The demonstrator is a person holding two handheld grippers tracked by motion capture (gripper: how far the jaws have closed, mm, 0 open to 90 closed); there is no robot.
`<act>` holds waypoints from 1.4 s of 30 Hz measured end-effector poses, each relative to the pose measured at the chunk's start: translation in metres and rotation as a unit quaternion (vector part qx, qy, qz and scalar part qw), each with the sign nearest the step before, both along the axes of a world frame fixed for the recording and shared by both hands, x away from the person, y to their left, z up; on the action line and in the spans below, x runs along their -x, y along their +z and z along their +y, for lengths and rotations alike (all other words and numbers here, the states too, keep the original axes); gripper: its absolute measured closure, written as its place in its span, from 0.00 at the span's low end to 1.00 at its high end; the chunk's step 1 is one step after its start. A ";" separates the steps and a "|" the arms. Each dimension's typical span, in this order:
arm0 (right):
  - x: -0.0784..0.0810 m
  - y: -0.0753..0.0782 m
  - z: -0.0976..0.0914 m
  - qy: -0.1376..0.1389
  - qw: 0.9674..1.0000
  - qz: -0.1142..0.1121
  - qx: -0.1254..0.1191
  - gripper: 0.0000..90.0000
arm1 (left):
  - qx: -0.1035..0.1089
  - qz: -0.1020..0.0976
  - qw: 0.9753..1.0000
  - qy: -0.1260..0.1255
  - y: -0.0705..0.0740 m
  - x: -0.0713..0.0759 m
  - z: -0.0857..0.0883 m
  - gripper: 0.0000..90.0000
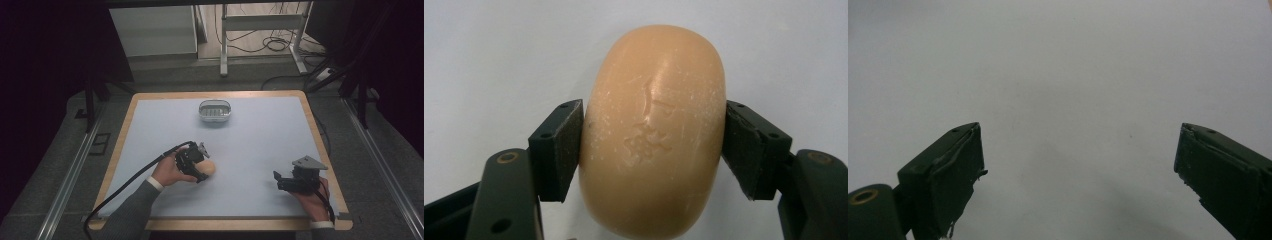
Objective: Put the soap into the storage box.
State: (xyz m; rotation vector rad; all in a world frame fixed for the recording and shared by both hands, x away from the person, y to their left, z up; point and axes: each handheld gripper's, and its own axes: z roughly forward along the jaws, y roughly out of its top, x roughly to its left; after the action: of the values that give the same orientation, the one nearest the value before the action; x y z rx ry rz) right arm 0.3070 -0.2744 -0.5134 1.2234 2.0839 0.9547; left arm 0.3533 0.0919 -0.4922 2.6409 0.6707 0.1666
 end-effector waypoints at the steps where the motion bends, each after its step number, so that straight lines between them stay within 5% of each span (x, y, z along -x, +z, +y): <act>1: 0.000 0.000 0.000 0.000 1.000 0.000 0.000 0.06 | 0.002 -0.001 1.000 0.002 0.002 -0.001 0.001 0.34; 12: 0.000 -0.001 0.001 0.001 1.000 0.001 -0.001 0.06 | 0.023 -0.008 0.999 0.023 0.018 -0.010 0.018 0.34; 42: -0.001 -0.002 0.000 -0.001 1.000 0.004 0.000 0.06 | 0.030 -0.028 0.998 0.040 0.040 -0.028 0.029 0.35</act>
State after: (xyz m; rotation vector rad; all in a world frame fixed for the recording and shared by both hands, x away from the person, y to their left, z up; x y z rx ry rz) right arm 0.3078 -0.2742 -0.5153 1.2326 2.0882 0.9498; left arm 0.3817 0.1211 -0.4521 2.5430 0.7504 0.2393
